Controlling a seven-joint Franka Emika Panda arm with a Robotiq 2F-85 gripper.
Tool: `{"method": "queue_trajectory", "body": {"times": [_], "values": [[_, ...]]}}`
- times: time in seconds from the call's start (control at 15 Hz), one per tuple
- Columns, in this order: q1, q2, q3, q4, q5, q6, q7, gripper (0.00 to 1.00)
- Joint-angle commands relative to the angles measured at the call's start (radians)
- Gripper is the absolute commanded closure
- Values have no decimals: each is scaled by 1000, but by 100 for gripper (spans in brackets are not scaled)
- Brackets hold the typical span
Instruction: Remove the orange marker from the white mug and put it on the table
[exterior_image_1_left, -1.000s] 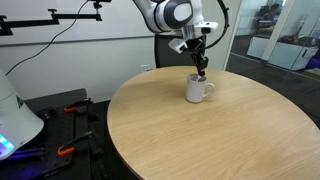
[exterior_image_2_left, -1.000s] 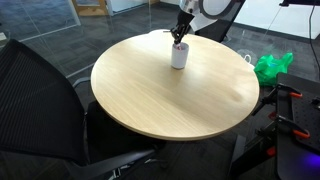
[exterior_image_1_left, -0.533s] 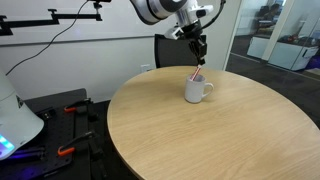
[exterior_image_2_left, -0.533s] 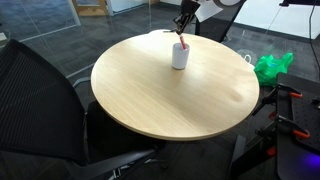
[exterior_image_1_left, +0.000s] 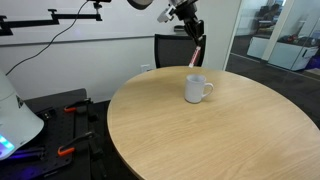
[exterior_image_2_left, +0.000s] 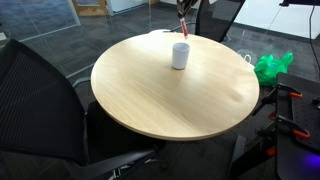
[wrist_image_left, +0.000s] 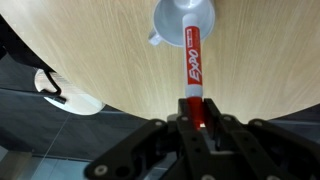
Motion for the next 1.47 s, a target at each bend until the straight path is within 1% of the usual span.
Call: {"method": "queue_trajectory", "body": {"times": [0.0,0.07,0.2,0.33,0.47,0.6,0.87,1.13,1.4], "values": [[-56,-107,91,-78,11,11,-60,95],[-67,-120,115,-84,21,5,-76,95],[-100,-145,187,-106,113,0,-183,95],[-123,-154,259,-111,244,-32,-323,95],[-130,-144,312,-99,344,-59,-410,95],[-130,-130,349,-82,407,-94,-456,95],[-118,-85,393,-39,441,-214,-468,95],[-113,11,432,32,496,-308,-468,95],[-113,136,447,127,525,-382,-465,95]]}}
